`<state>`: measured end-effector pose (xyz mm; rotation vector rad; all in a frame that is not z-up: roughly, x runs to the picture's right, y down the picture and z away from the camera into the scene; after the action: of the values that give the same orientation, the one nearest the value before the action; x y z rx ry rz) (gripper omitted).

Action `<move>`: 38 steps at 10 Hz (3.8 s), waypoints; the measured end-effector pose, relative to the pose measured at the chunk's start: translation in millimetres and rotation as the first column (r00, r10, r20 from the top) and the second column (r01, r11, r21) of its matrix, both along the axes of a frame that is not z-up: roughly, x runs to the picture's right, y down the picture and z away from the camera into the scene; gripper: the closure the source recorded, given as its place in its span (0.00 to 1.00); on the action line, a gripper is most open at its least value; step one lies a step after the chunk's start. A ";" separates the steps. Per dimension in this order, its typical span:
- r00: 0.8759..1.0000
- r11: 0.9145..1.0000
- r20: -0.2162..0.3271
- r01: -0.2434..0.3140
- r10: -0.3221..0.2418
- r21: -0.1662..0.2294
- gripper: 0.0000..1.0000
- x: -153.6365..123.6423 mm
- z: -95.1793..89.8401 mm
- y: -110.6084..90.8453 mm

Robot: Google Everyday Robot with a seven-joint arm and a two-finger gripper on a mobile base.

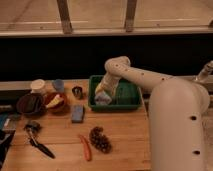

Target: Place towel in paper cup

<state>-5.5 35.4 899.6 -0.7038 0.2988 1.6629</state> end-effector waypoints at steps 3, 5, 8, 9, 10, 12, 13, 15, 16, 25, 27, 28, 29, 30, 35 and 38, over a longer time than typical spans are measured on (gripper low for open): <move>1.000 1.000 -0.004 -0.011 0.011 0.000 0.38 2.2 1.1 0.1; 1.000 1.000 -0.003 -0.009 0.009 0.000 0.38 0.2 1.0 -0.5; 1.000 0.999 -0.016 -0.013 0.013 -0.033 0.38 1.8 12.3 2.4; 1.000 0.999 -0.016 -0.016 0.015 -0.041 0.38 0.8 14.7 4.8; 1.000 0.999 -0.019 -0.021 0.020 -0.048 0.38 2.0 16.9 5.6; 1.000 0.997 -0.015 -0.027 0.026 -0.068 0.38 3.9 22.6 11.2; 1.000 0.997 -0.011 -0.028 0.027 -0.077 0.38 2.9 25.4 14.1; 1.000 0.994 0.020 -0.018 0.021 -0.110 0.38 -8.9 33.6 24.4; 0.999 0.992 0.036 -0.010 0.015 -0.123 0.38 -15.9 35.5 28.2; 0.995 0.999 0.101 0.014 -0.009 -0.050 1.00 -26.1 2.2 3.7; 0.995 1.000 0.100 -0.007 0.007 0.000 1.00 -19.7 -6.8 -13.4; 0.995 0.999 0.100 -0.022 0.019 0.032 1.00 -16.4 -9.5 -23.2; 0.994 0.998 0.102 -0.033 0.027 0.055 1.00 -14.8 -12.4 -32.3; 0.993 0.995 0.110 -0.046 0.036 0.089 1.00 -12.5 -16.1 -48.0; 0.968 0.968 0.250 -0.038 -0.027 0.249 1.00 -78.6 -26.2 -135.8; 0.925 0.955 0.360 0.006 -0.118 0.297 1.00 -153.0 -29.9 -166.9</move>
<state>-158.5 -131.5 869.7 -0.7605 -0.1941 1.4343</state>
